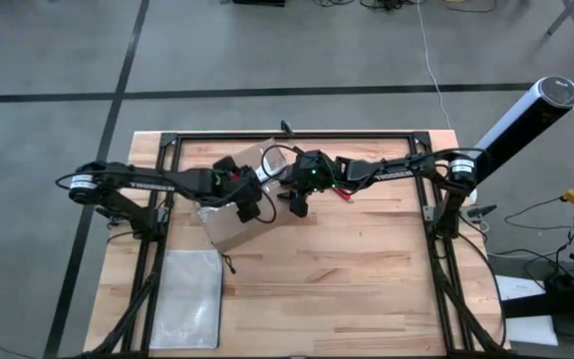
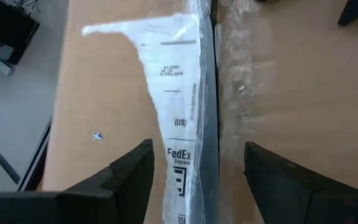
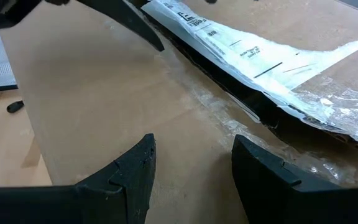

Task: Unpack boxes

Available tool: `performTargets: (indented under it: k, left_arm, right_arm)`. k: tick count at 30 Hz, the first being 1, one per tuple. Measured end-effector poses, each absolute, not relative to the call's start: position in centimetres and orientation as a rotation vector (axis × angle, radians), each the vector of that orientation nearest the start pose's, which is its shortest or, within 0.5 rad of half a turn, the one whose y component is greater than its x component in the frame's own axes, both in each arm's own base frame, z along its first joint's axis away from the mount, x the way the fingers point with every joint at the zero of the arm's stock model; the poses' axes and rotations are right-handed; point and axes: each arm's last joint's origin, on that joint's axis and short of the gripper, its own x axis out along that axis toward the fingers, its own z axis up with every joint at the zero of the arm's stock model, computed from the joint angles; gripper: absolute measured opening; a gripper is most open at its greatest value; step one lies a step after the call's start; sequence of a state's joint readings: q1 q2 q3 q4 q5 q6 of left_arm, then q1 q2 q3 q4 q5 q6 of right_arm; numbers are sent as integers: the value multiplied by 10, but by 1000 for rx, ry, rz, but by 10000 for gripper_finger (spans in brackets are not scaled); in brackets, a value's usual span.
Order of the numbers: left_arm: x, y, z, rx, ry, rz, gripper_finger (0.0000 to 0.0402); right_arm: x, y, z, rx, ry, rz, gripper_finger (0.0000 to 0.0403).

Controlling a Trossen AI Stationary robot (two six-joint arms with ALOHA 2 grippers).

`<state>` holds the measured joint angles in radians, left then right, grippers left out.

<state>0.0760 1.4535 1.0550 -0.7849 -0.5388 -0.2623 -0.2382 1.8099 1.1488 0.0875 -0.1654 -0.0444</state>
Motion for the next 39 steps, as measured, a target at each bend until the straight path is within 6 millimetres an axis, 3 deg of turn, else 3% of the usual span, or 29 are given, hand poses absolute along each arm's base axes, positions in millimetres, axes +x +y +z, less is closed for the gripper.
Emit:
performTargets:
  k: [12,15,19,25,27,32,39]
  left_arm:
    - [273,47,223,199,1156,876,229]
    - [271,52,224,213,1165,913,215]
    - [267,58,224,229,1177,965,165]
    - [264,65,225,232,1180,1005,22]
    - [264,66,226,201,1196,972,10]
    - [267,66,244,74,1212,848,2]
    - [267,63,292,-52,1225,692,0]
  right_arm:
    - [384,-88,205,82,563,-60,183]
    - [384,-88,205,83,563,-60,183]
    - [384,-87,205,83,563,-56,183]
    - [384,-87,204,84,567,-57,183]
    - [384,-87,204,86,568,-51,183]
    - [383,-86,203,91,579,-35,183]
    - [381,-82,201,87,612,-7,183]
